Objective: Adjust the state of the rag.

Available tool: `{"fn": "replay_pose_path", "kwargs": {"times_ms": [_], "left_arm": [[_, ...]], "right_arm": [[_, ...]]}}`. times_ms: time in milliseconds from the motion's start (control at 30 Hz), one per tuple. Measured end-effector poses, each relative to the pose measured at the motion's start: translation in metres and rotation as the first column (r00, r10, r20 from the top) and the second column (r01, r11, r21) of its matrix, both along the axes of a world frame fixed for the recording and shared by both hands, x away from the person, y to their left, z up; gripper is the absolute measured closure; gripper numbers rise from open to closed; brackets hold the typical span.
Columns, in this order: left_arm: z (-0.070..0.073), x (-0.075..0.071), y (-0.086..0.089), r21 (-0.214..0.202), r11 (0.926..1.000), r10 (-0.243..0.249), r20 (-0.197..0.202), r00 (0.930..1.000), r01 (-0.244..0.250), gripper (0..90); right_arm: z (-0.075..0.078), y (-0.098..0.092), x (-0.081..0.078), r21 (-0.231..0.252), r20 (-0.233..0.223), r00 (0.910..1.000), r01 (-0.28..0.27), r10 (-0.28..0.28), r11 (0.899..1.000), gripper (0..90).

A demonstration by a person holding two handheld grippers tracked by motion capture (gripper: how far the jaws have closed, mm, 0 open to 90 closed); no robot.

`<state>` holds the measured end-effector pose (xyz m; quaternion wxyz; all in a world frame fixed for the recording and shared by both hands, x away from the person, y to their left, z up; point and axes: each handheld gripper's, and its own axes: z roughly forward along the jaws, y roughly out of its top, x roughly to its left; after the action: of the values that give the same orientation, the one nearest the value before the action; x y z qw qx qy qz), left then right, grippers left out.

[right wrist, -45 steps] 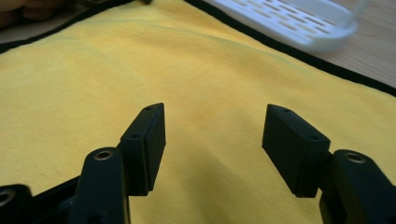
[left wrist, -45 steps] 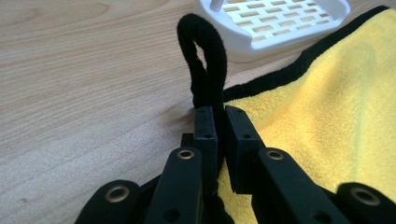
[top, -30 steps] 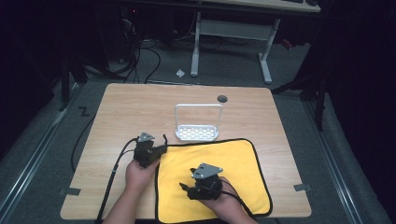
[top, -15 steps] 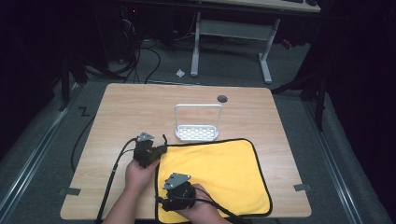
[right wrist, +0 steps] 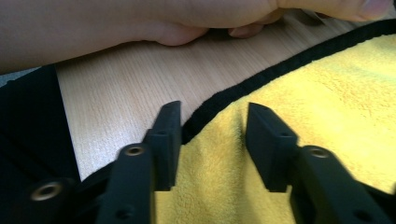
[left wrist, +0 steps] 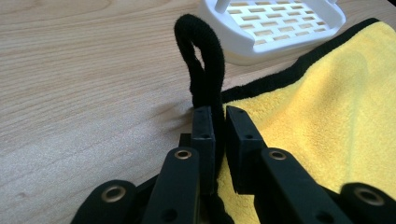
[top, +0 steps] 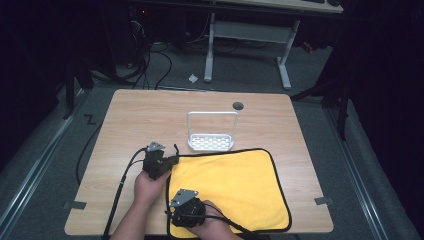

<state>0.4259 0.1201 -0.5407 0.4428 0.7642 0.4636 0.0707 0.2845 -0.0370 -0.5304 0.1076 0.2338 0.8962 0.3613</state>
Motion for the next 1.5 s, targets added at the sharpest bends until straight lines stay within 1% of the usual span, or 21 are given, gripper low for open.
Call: {"fn": "replay_pose_path", "kwargs": {"times_ms": [133,167,267,433,500,567,667,733,767,867,933,1033,1100,1167,1200,1233,1267,1333,1367,1467,1500], "left_arm": [[0.000,0.000,0.000,-0.001,1.0000,-0.002,0.000,1.0000,0.002,82.0],[0.000,0.000,0.000,0.000,1.0000,-0.003,0.001,1.0000,0.003,82.1],[0.000,0.000,0.001,-0.004,1.0000,-0.003,-0.002,1.0000,0.003,82.1],[0.000,-0.001,0.002,-0.014,0.9999,-0.003,0.005,1.0000,0.003,83.0],[0.001,-0.002,0.003,-0.027,0.9996,-0.003,0.014,0.9999,0.003,83.2],[0.002,-0.005,0.005,-0.048,0.9989,0.002,0.042,0.9991,0.000,83.4],[0.002,-0.007,0.009,-0.083,0.9965,0.008,0.058,0.9983,-0.004,83.6],[0.003,-0.008,0.010,-0.096,0.9954,0.011,0.067,0.9977,-0.005,83.7],[0.003,-0.008,0.011,-0.103,0.9947,0.012,0.064,0.9978,-0.005,83.7],[0.004,-0.008,0.011,-0.119,0.9928,0.004,0.084,0.9965,0.006,83.6],[0.005,-0.007,0.013,-0.137,0.9906,0.021,0.082,0.9964,-0.010,83.8],[0.007,-0.007,0.014,-0.135,0.9906,0.030,0.082,0.9962,-0.019,84.8],[0.009,-0.008,0.015,-0.166,0.9856,0.044,0.076,0.9961,-0.031,85.0],[0.015,-0.009,0.016,-0.219,0.9744,0.070,0.078,0.9945,-0.051,85.1],[0.017,-0.010,0.017,-0.234,0.9707,0.076,0.081,0.9938,-0.055,85.1],[0.020,-0.010,0.018,-0.255,0.9647,0.087,0.080,0.9930,-0.064,85.1],[0.022,-0.011,0.018,-0.264,0.9619,0.095,0.082,0.9921,-0.070,85.1],[0.024,-0.011,0.021,-0.271,0.9588,0.109,0.079,0.9909,-0.084,85.1],[0.025,-0.011,0.022,-0.270,0.9587,0.115,0.081,0.9900,-0.089,85.1],[0.025,-0.011,0.026,-0.254,0.9621,0.125,0.086,0.9885,-0.099,85.1],[0.025,-0.011,0.028,-0.251,0.9626,0.127,0.081,0.9886,-0.103,85.1]], "right_arm": [[0.002,-0.002,0.000,-0.014,0.025,0.9997,0.008,-0.008,1.000,76.5],[0.003,-0.003,-0.001,-0.018,0.034,0.9994,0.007,-0.006,1.000,77.8],[0.007,-0.006,-0.002,0.004,0.043,0.9990,0.008,-0.008,1.000,80.6],[0.013,-0.013,-0.007,0.028,0.092,0.9957,-0.002,-0.001,1.000,81.8],[0.015,-0.017,-0.008,0.042,0.096,0.9954,-0.007,0.003,0.999,81.8],[0.017,-0.020,-0.009,0.049,0.092,0.9957,-0.015,0.010,0.999,81.8],[0.020,-0.024,-0.009,0.070,0.090,0.9959,-0.017,0.011,0.997,81.8],[0.023,-0.026,-0.009,0.082,0.099,0.9950,-0.018,0.009,0.997,81.8],[0.023,-0.026,-0.010,0.087,0.101,0.9948,-0.016,0.007,0.996,81.8],[0.026,-0.027,-0.010,0.110,0.109,0.9940,-0.003,-0.009,0.994,81.8],[0.029,-0.029,-0.010,0.126,0.121,0.9923,0.009,-0.025,0.992,81.8],[0.035,-0.031,-0.009,0.153,0.136,0.9897,0.022,-0.043,0.988,82.4],[0.038,-0.032,-0.010,0.164,0.143,0.9884,0.028,-0.052,0.986,82.5],[0.041,-0.032,-0.010,0.175,0.147,0.9877,0.029,-0.055,0.984,82.6],[0.043,-0.032,-0.012,0.185,0.149,0.9871,0.030,-0.059,0.982,82.6],[0.044,-0.032,-0.012,0.190,0.150,0.9869,0.031,-0.060,0.981,82.6],[0.046,-0.032,-0.013,0.195,0.157,0.9857,0.029,-0.061,0.980,82.6],[0.051,-0.030,-0.014,0.198,0.170,0.9834,0.029,-0.064,0.980,82.6],[0.053,-0.029,-0.013,0.200,0.178,0.9821,0.027,-0.063,0.979,82.6],[0.057,-0.024,-0.012,0.196,0.186,0.9811,0.017,-0.054,0.980,82.5],[0.058,-0.023,-0.011,0.195,0.179,0.9824,0.018,-0.053,0.981,82.5]]}}
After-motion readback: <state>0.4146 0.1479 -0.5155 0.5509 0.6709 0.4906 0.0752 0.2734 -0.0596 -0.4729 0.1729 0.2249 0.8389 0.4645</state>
